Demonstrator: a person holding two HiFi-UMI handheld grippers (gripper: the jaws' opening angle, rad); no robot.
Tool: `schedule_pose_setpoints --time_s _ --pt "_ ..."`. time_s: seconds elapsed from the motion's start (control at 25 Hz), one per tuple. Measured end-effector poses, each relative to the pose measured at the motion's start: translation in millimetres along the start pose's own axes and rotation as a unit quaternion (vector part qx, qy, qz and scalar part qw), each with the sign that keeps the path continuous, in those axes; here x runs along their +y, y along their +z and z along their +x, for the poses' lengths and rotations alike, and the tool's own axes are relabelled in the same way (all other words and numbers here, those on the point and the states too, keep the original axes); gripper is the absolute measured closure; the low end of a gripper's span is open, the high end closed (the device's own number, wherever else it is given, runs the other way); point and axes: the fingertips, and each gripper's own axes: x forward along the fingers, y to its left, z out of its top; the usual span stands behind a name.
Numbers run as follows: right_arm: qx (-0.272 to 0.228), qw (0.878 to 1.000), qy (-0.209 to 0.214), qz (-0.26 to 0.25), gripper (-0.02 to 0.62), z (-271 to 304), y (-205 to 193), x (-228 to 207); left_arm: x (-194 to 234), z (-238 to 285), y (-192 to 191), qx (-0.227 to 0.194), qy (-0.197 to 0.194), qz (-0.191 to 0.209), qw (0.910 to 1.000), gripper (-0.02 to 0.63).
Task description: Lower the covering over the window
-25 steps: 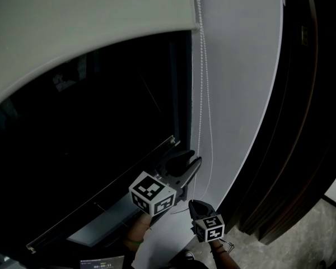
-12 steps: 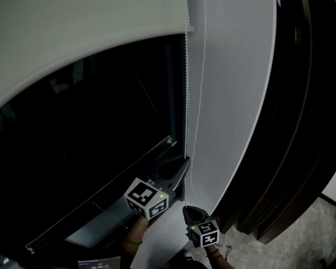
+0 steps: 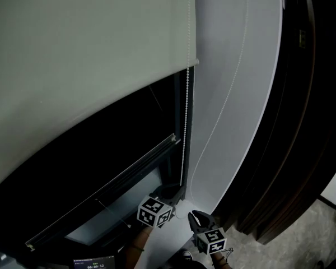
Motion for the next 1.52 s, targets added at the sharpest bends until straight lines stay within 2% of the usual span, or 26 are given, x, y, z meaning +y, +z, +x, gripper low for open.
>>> schedule_pose_setpoints --time_s 0.08,0.16,0.28,0.4,0.56,0.68,0.72,0.8,0.84,0.96,1.12,1.28,1.4,1.52 --pt "-0.05 0.999 0.016 -0.004 0.54 -3.7 52.9 0.6 0.6 -0.8 -38.7 0.042 0.003 -0.015 0.999 0.597" --pt "-0.098 0.994 0.043 -0.018 0.522 -7.4 111.9 8.5 -1.8 -3.4 -62.7 0.059 0.004 -0.034 0.9977 0.597" --pt "-0.157 0.983 0.076 -0.056 0.503 -11.5 197.9 23.8 -7.7 -4.2 -68.2 0.058 0.0 -0.039 0.9975 0.598" --pt "-0.207 0.971 0.09 -0.083 0.499 -6.3 267.4 31.9 -9.9 -2.0 -68.6 0.061 -0.003 -0.036 0.9974 0.597" --pt "-0.219 0.966 0.078 -0.116 0.499 13.5 319.5 31.0 -10.4 -2.3 -69.1 0.059 -0.003 -0.048 0.9971 0.597" --pt "-0.246 0.958 0.096 -0.114 0.499 19.6 346.7 36.1 -12.4 -2.8 -68.8 0.057 -0.004 -0.049 0.9972 0.597" --pt "-0.251 0.956 0.093 -0.119 0.503 20.1 352.0 36.1 -12.3 -3.3 -68.4 0.055 -0.003 -0.05 0.9972 0.597" --pt "-0.252 0.956 0.075 -0.128 0.569 20.1 354.9 33.1 -11.4 -5.2 -67.6 0.049 -0.002 -0.057 0.9972 0.597" --pt "-0.258 0.956 0.072 -0.117 0.575 18.7 355.5 32.5 -11.2 -6.3 -67.4 0.047 -0.004 -0.061 0.997 0.597" --pt "-0.289 0.951 0.073 -0.075 0.58 12.8 355.5 26.4 -13.3 -9.0 -66.5 0.044 -0.016 -0.063 0.9969 0.597" --pt "-0.315 0.944 0.067 -0.068 0.581 6.1 353.4 21.2 -16.5 -13.4 -63.2 0.037 -0.023 -0.045 0.998 0.597" --pt "-0.325 0.942 0.055 -0.059 0.583 -4.0 351.5 11.6 -8.5 -24.0 -42.6 -0.019 0.0 -0.048 0.9987 0.597" --pt "-0.281 0.955 0.031 -0.092 0.583 7.1 329.8 4.0 0.7 -34.9 -14.5 -0.076 0.01 -0.059 0.9953 0.597" --pt "-0.207 0.973 0.01 -0.101 0.583 33.0 266.5 -5.2 9.3 -48.3 17.4 -0.131 0.022 -0.052 0.9898 0.597"
